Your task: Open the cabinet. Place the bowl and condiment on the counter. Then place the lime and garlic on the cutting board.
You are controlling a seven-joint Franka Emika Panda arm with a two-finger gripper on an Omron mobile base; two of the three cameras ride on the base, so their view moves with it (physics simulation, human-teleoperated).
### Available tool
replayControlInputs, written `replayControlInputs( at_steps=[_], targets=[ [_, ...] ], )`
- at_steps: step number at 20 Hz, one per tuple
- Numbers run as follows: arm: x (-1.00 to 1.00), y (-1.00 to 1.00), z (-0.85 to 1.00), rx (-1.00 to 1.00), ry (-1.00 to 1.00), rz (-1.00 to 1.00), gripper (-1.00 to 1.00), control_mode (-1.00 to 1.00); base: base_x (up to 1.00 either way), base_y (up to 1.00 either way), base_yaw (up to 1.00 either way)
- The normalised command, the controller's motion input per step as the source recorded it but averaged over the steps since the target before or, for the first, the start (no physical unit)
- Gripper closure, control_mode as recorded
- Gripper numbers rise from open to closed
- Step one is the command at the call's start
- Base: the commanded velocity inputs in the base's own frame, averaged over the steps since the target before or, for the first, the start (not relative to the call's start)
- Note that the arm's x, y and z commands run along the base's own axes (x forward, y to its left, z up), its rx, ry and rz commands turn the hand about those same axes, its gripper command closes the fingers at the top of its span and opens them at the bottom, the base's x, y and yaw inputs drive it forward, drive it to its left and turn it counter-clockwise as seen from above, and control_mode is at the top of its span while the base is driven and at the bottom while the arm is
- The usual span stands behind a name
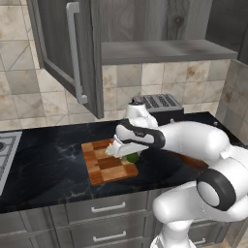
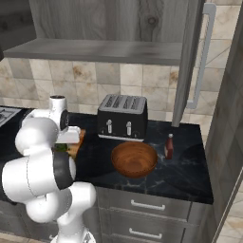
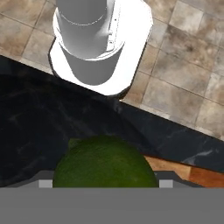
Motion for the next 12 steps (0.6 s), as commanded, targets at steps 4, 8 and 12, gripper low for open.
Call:
replayControlInputs(
  at_steps=[4,8,12],
  targets=[
    [0.24,0.49,-0.43,0.0,0.0,-0.01,1.0,-1.0,0.0,0.0,0.0],
    [0.19,0.39,-0.31,0.0,0.0,-0.04,1.0,-1.0,0.0,0.0,0.0],
    [0.26,0.21,-0.18,0.0,0.0,-0.06,1.0,-1.0,0.0,0.0,0.0]
  ],
)
